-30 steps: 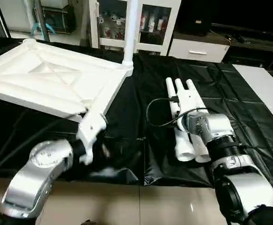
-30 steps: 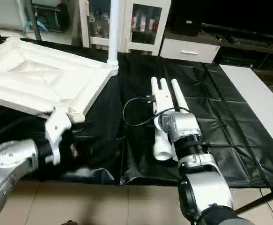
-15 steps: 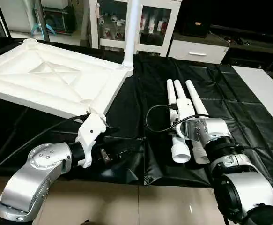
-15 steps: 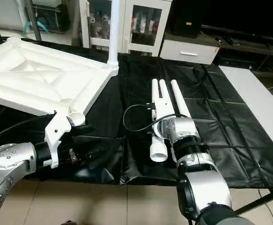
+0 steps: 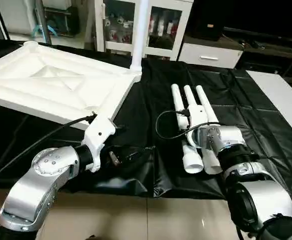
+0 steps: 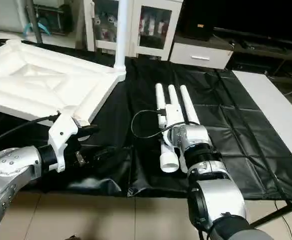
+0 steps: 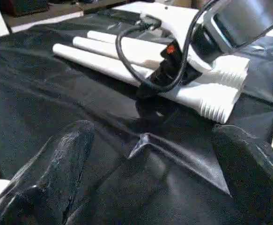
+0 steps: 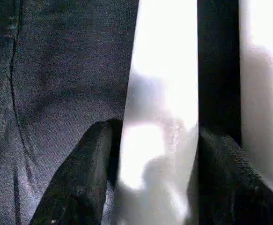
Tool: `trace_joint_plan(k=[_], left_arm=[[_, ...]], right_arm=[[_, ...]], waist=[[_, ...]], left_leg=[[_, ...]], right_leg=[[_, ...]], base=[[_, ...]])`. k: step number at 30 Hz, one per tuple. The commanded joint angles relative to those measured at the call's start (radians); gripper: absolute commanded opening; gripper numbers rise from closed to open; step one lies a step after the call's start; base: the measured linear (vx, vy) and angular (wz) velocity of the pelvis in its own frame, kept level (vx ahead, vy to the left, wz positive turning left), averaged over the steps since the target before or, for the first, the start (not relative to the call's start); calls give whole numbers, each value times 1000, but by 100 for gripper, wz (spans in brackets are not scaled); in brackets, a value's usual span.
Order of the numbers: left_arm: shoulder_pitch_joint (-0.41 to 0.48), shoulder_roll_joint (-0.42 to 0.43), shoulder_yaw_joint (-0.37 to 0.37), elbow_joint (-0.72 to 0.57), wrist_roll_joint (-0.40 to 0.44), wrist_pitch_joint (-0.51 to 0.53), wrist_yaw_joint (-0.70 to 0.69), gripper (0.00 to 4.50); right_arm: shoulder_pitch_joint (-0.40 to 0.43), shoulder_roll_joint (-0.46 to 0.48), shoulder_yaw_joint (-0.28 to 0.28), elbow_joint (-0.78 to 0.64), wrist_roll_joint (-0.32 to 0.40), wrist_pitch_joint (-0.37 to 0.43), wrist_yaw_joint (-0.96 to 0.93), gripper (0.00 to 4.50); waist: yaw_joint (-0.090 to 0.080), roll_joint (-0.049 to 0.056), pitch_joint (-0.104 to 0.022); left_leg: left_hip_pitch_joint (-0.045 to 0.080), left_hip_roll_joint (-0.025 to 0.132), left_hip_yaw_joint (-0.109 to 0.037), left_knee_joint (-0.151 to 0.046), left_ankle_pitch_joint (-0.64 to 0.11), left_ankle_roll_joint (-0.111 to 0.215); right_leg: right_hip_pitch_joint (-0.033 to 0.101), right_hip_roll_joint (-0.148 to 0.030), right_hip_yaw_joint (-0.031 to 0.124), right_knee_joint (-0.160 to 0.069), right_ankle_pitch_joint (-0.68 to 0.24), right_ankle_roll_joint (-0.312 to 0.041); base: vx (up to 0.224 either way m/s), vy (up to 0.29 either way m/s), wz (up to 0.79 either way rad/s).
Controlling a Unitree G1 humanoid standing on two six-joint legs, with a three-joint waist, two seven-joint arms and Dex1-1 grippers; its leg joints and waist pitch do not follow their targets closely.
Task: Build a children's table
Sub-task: Pick table leg
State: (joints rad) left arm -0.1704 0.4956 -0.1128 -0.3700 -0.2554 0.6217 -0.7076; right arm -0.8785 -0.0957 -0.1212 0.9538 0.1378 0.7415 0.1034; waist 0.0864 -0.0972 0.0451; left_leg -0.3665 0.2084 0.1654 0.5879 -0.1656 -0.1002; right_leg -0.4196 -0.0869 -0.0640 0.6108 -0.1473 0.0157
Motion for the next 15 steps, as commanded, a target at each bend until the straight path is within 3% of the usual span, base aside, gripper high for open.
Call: trace_joint_plan(k=[1,5,9,13,14,15], left_arm=[[-25,4,6,7,14,3,10,450],[-37,-3,22,10,-5,28,22,450],[-61,-19,61,46,0,13,68,450],[-119,-69,132,89,-14,15,147,450],[-147,-108,165,100,-47,32,176,450],[-167,-133,187,108,-67,42,196,450]], right_arm=[[-8,4,-14,29,11,-13,-6,228],[-17,18,-39,27,31,-30,-1,190],[-31,31,-71,-9,70,-50,30,180],[-42,31,-104,-115,137,-9,89,178],[-35,26,-130,-179,178,24,110,178],[-30,22,-150,-224,208,46,126,178]], waist=[[-2,28,-56],[-3,29,-57],[-2,27,-59],[1,29,-61],[3,27,-63],[2,18,-61]], left_leg=[[14,8,-2,-79,-424,-96],[17,8,-2,-79,-422,-95],[14,9,-1,-79,-395,-90],[14,9,2,-78,-359,-87],[12,9,3,-77,-324,-83],[11,9,6,-77,-313,-80]], right_leg=[[27,-36,29,-75,-408,-95],[28,-34,30,-71,-382,-109],[30,-35,31,-68,-355,-113],[34,-30,32,-61,-289,-125],[39,-31,33,-56,-248,-130],[41,-30,34,-56,-233,-134]], base=[[0,0,0],[0,0,0],[0,0,0],[0,0,0],[0,0,0],[0,0,0]])
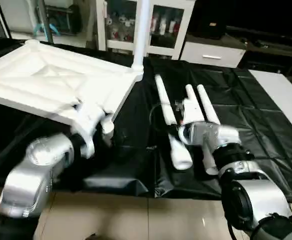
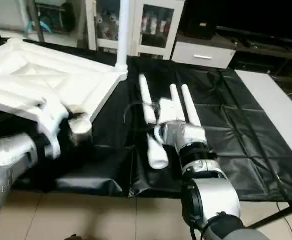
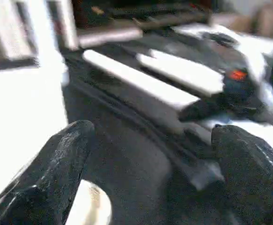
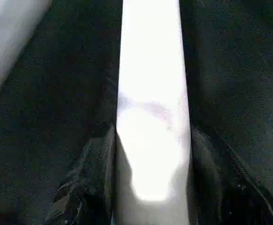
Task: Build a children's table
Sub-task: Pick table leg
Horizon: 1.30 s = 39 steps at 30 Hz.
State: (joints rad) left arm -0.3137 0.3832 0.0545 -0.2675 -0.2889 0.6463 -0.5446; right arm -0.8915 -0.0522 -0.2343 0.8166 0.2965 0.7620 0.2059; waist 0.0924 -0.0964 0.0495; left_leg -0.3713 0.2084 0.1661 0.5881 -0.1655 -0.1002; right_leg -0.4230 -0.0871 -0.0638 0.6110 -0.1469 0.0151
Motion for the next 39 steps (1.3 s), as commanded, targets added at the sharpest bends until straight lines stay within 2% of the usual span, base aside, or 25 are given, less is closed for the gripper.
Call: trace_joint_plan(k=[1,2,4,6,7,8,9,10,12,13,15,19,20,22,23,24,27,28,29,30,31,32,33,36,39], left_arm=[[-45,-46,41,14,-56,26,53,450],[-83,-90,76,30,-100,37,82,450],[-106,-117,94,42,-128,40,97,450],[-132,-146,107,56,-149,42,115,450],[-152,-171,121,65,-169,57,137,450],[-188,-215,150,78,-213,82,166,450],[-198,-229,160,81,-227,92,173,450],[-215,-251,176,84,-267,122,172,450],[-229,-268,189,87,-307,150,166,450],[-240,-282,194,91,-340,175,160,450],[-273,-313,196,102,-418,222,165,450],[-312,-339,215,124,-453,254,196,450],[-324,-346,224,136,-459,269,204,450],[-337,-355,237,153,-469,287,215,450],[-348,-359,242,166,-477,298,225,450],[-369,-369,251,188,-494,316,242,450],[-398,-382,271,221,-542,331,264,450],[-406,-389,280,231,-561,330,271,450],[-413,-394,286,238,-574,328,273,450],[-420,-398,291,243,-584,328,275,450],[-429,-400,298,248,-592,332,279,450],[-435,-401,302,250,-598,339,279,450],[-440,-402,307,252,-604,346,278,450],[-452,-413,317,254,-623,357,294,450],[-457,-402,290,249,-610,346,304,450]], right_arm=[[-10,-26,-57,-133,80,49,39,178],[10,-40,-80,-209,130,74,83,178],[27,-53,-87,-257,163,85,122,178],[51,-72,-92,-312,202,115,175,178],[65,-88,-104,-340,243,165,211,178],[98,-115,-110,-406,319,247,296,178],[108,-121,-111,-427,341,270,320,178],[131,-136,-108,-466,382,308,372,178],[152,-144,-106,-502,413,332,408,178],[167,-148,-106,-527,435,346,428,178],[195,-163,-107,-579,490,383,469,178],[208,-169,-100,-625,525,407,494,178],[212,-171,-95,-641,533,415,502,178],[214,-172,-89,-654,538,422,510,178],[218,-172,-84,-667,543,427,515,178],[226,-173,-79,-691,558,438,526,178],[239,-177,-79,-713,587,449,540,178],[245,-180,-74,-719,585,444,541,178],[249,-182,-72,-724,583,441,538,178],[252,-182,-70,-731,583,441,532,178],[255,-181,-67,-739,585,444,529,178],[257,-180,-65,-745,589,447,528,178],[259,-181,-60,-752,590,449,529,178],[267,-195,-36,-774,572,437,531,178],[280,-208,5,-807,537,407,524,178]], waist=[[2,21,-68],[2,5,-67],[8,11,-67],[12,0,-66],[14,-8,-68],[19,-6,-68],[19,-15,-68],[27,-12,-70],[29,-18,-68],[31,-5,-68],[33,-23,-66],[36,-19,-63],[36,-25,-61],[38,-24,-63],[39,-22,-63],[44,-13,-65],[52,-6,-67],[52,-19,-68],[57,-16,-68],[58,-21,-68],[61,-13,-68],[60,-11,-68],[61,-6,-68],[61,-10,-66],[63,-5,-65]], left_leg=[[18,10,4,-76,-293,-76],[14,9,7,-75,-276,-68],[12,8,7,-75,-259,-67],[15,9,9,-74,-262,-62],[14,8,9,-72,-247,-58],[14,9,8,-72,-232,-57],[12,7,11,-71,-227,-52],[14,12,8,-70,-214,-49],[11,9,10,-69,-211,-53],[11,9,7,-70,-216,-57],[7,8,8,-69,-225,-59],[10,10,5,-71,-249,-69],[9,9,3,-71,-264,-68],[9,9,2,-70,-255,-70],[8,10,0,-71,-253,-72],[10,10,-1,-71,-243,-77],[11,9,-1,-71,-239,-83],[9,10,0,-70,-226,-82],[11,10,1,-70,-219,-83],[9,11,2,-69,-203,-82],[9,10,2,-70,-195,-85],[9,9,2,-70,-201,-87],[10,10,1,-71,-205,-90],[10,9,0,-73,-239,-94],[11,10,-2,-74,-258,-95]], right_leg=[[46,-32,33,-53,-217,-135],[48,-31,33,-56,-210,-131],[48,-34,33,-54,-213,-126],[46,-35,33,-61,-243,-112],[50,-33,33,-59,-235,-107],[50,-36,33,-59,-226,-105],[54,-32,32,-60,-219,-103],[52,-37,33,-59,-194,-107],[53,-38,31,-60,-210,-112],[54,-40,31,-58,-217,-115],[55,-40,29,-66,-270,-112],[50,-42,27,-73,-326,-88],[50,-43,26,-81,-374,-63],[48,-43,26,-82,-382,-50],[49,-44,25,-82,-382,-47],[49,-43,25,-80,-362,-43],[50,-40,25,-77,-311,-53],[53,-39,24,-74,-283,-62],[52,-40,25,-71,-272,-70],[54,-40,26,-70,-244,-80],[55,-40,26,-67,-231,-87],[56,-39,26,-69,-227,-85],[56,-40,26,-68,-227,-86],[58,-41,25,-75,-271,-75],[56,-43,24,-79,-305,-58]], base=[[0,0,0],[0,0,0],[0,0,0],[0,0,0],[0,0,0],[0,0,0],[0,0,0],[0,0,0],[0,0,0],[0,0,0],[0,0,0],[0,0,0],[0,0,0],[0,0,0],[0,0,0],[0,0,0],[0,0,0],[0,0,0],[0,0,0],[0,0,0],[0,0,0],[0,0,0],[0,0,0],[0,0,0],[0,0,0]])
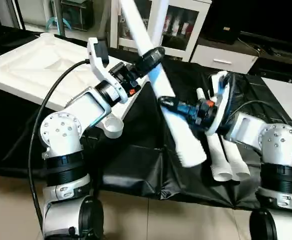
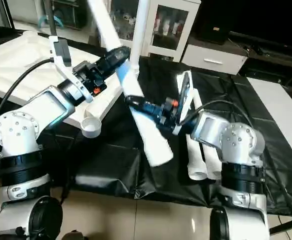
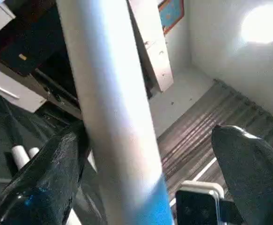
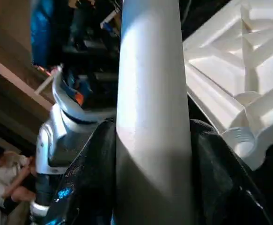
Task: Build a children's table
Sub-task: Pick table leg
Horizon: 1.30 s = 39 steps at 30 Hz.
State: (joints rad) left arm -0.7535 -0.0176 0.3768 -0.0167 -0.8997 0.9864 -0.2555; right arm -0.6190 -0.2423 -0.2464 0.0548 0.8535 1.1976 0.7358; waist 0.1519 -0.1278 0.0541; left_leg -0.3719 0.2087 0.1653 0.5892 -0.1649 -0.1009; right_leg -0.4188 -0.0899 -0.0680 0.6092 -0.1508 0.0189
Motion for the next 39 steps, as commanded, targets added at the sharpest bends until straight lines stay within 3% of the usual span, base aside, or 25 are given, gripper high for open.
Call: trace_joint_plan(k=[1,7,8,10,11,13,14,16,18,19,21,24,25,26,28,29,31,39], left_arm=[[-17,0,-35,-3,2,5,16,450],[-17,26,-72,-7,46,23,40,450],[-13,41,-94,-7,74,21,44,421],[-12,52,-109,-1,101,13,55,414],[-16,57,-109,12,107,5,72,414],[-18,52,-99,19,104,-3,84,393],[-23,43,-83,26,97,-14,101,370],[-25,39,-72,29,92,-17,111,369],[-25,37,-68,30,91,-18,112,369],[-26,37,-66,30,91,-16,114,335],[-26,38,-60,33,94,-16,122,330],[-27,37,-46,44,104,-35,146,293],[-27,37,-46,44,104,-35,146,284],[-28,33,-35,46,95,-42,150,284],[-27,32,-32,45,91,-42,151,278],[-28,31,-32,45,90,-42,151,253],[-27,28,-32,41,87,-43,153,243],[-25,22,-27,36,76,-44,158,184]], right_arm=[[9,-19,22,-48,-24,-32,-7,178],[26,-35,97,-85,-90,-97,-17,178],[37,-61,166,-109,-162,-161,-15,178],[49,-82,236,-132,-240,-237,-19,178],[62,-97,298,-154,-314,-316,-26,178],[69,-89,315,-164,-342,-347,-47,178],[81,-76,354,-183,-397,-407,-79,178],[92,-68,398,-202,-451,-472,-102,178],[95,-66,416,-208,-473,-498,-110,178],[98,-58,423,-208,-484,-515,-123,177],[100,-35,435,-198,-527,-574,-174,177],[94,-39,501,-169,-681,-723,-260,177],[94,-39,501,-169,-681,-723,-260,177],[94,-44,544,-160,-763,-778,-308,177],[96,-43,552,-158,-782,-787,-322,177],[95,-46,571,-151,-818,-805,-346,177],[99,-41,599,-143,-869,-830,-383,177],[103,-13,619,-110,-947,-887,-439,177]], waist=[[3,24,-69],[2,28,-71],[2,28,-71],[2,30,-69],[1,29,-68],[-1,29,-67],[-1,31,-68],[-3,31,-69],[-5,33,-68],[-6,33,-67],[-10,36,-66],[-12,41,-64],[-12,41,-64],[-13,41,-64],[-16,40,-64],[-16,40,-65],[-18,40,-64],[-21,42,-63]], left_leg=[[10,10,-2,-75,-259,-95],[10,12,-5,-76,-255,-99],[10,11,-4,-76,-255,-101],[8,12,-6,-77,-248,-109],[9,10,-4,-77,-251,-106],[9,10,-4,-76,-263,-106],[10,10,-4,-75,-268,-105],[10,10,-5,-75,-273,-100],[10,11,-6,-76,-277,-101],[11,11,-5,-75,-282,-98],[11,10,-5,-77,-296,-93],[13,10,-5,-77,-313,-102],[13,11,-6,-78,-315,-104],[12,9,-5,-77,-311,-105],[12,8,-5,-77,-312,-103],[12,8,-5,-76,-308,-101],[12,8,-4,-76,-306,-96],[15,8,-3,-76,-334,-90]], right_leg=[[52,-40,28,-79,-309,-51],[50,-40,27,-76,-285,-48],[52,-39,27,-75,-283,-48],[53,-40,28,-74,-276,-35],[52,-39,29,-77,-284,-33],[50,-40,29,-78,-306,-36],[48,-41,29,-78,-303,-48],[50,-40,28,-75,-291,-62],[50,-40,29,-73,-279,-70],[49,-38,29,-73,-276,-73],[49,-37,29,-72,-267,-83],[46,-38,30,-74,-288,-79],[46,-39,31,-74,-289,-77],[47,-37,31,-74,-284,-73],[48,-35,31,-72,-281,-68],[49,-35,32,-71,-273,-68],[48,-33,32,-68,-246,-73],[48,-32,33,-68,-257,-78]], base=[[0,0,0],[0,0,0],[0,0,0],[0,0,0],[0,0,0],[0,0,0],[0,0,0],[0,0,0],[0,0,0],[0,0,0],[0,0,0],[0,0,0],[0,0,0],[0,0,0],[0,0,0],[0,0,0],[0,0,0],[0,0,0]])
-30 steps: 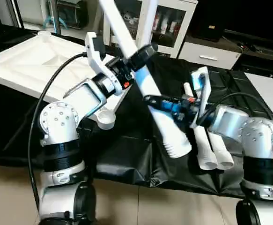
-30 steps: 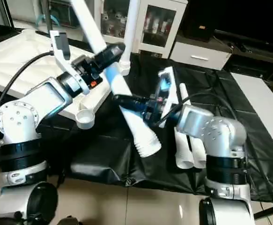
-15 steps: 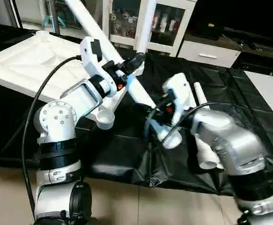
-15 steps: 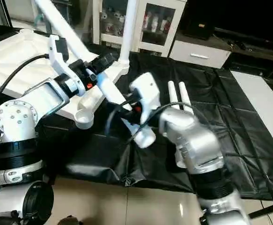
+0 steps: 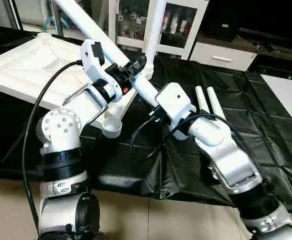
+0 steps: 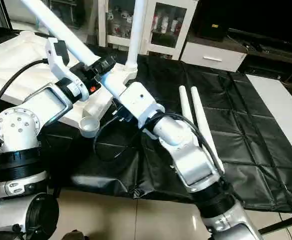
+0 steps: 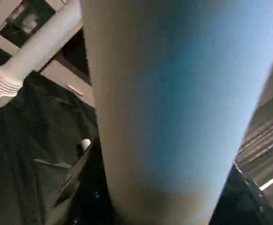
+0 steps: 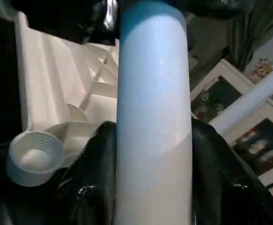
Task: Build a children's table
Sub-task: Pick table leg
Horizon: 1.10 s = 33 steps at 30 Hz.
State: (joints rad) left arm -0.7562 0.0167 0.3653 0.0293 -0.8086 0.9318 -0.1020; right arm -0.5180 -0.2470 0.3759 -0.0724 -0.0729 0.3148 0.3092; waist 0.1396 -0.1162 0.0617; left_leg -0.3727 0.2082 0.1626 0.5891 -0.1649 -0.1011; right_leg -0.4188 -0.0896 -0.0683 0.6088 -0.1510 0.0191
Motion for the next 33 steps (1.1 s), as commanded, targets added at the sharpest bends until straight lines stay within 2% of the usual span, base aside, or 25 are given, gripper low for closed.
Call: trace_joint_plan(k=[1,6,8,9,20,21,23,27,28,33], left_arm=[[-22,-12,-15,-11,-15,12,5,184],[-18,-8,-15,-14,-23,15,9,177],[-18,-7,-14,-14,-25,16,10,177],[-19,-5,-14,-14,-27,17,11,177],[-20,0,-17,-16,-30,22,13,177],[-19,0,-18,-17,-32,22,13,177],[-18,3,-18,-19,-37,21,15,177],[-18,4,-17,-17,-40,19,14,177],[-17,3,-17,-19,-41,19,14,177],[-16,4,-17,-20,-42,20,13,177]], right_arm=[[1,-8,-4,21,-26,-9,-16,177],[9,-1,-10,33,-50,-27,-27,177],[10,0,-11,35,-53,-29,-29,177],[12,2,-13,35,-56,-31,-32,177],[13,9,-23,47,-67,-43,-28,177],[13,10,-24,48,-68,-44,-27,177],[12,12,-26,50,-68,-46,-25,177],[10,13,-28,54,-66,-47,-22,177],[10,13,-28,54,-66,-46,-21,177],[11,15,-31,54,-69,-46,-19,177]], waist=[[-9,31,-70],[-10,36,-71],[-10,35,-72],[-9,38,-72],[-9,36,-71],[-10,32,-71],[-9,34,-71],[-9,34,-72],[-10,30,-72],[-9,33,-71]], left_leg=[[15,8,-1,-76,-331,-89],[15,8,0,-75,-318,-85],[15,7,1,-75,-309,-84],[16,7,0,-74,-306,-84],[17,7,1,-74,-316,-82],[16,8,1,-74,-315,-82],[17,8,1,-74,-310,-82],[16,7,1,-74,-301,-82],[16,7,2,-73,-296,-81],[17,7,2,-73,-300,-81]], right_leg=[[48,-31,34,-68,-250,-78],[49,-31,35,-64,-221,-84],[50,-30,35,-62,-205,-92],[50,-30,35,-61,-197,-95],[50,-30,35,-63,-217,-94],[51,-30,35,-63,-216,-93],[50,-30,35,-60,-209,-96],[52,-30,35,-59,-196,-98],[53,-30,35,-59,-193,-97],[52,-30,36,-60,-203,-97]], base=[[0,0,0],[0,0,0],[0,0,0],[0,0,0],[0,0,0],[0,0,0],[0,0,0],[0,0,0],[0,0,0],[0,0,0]])
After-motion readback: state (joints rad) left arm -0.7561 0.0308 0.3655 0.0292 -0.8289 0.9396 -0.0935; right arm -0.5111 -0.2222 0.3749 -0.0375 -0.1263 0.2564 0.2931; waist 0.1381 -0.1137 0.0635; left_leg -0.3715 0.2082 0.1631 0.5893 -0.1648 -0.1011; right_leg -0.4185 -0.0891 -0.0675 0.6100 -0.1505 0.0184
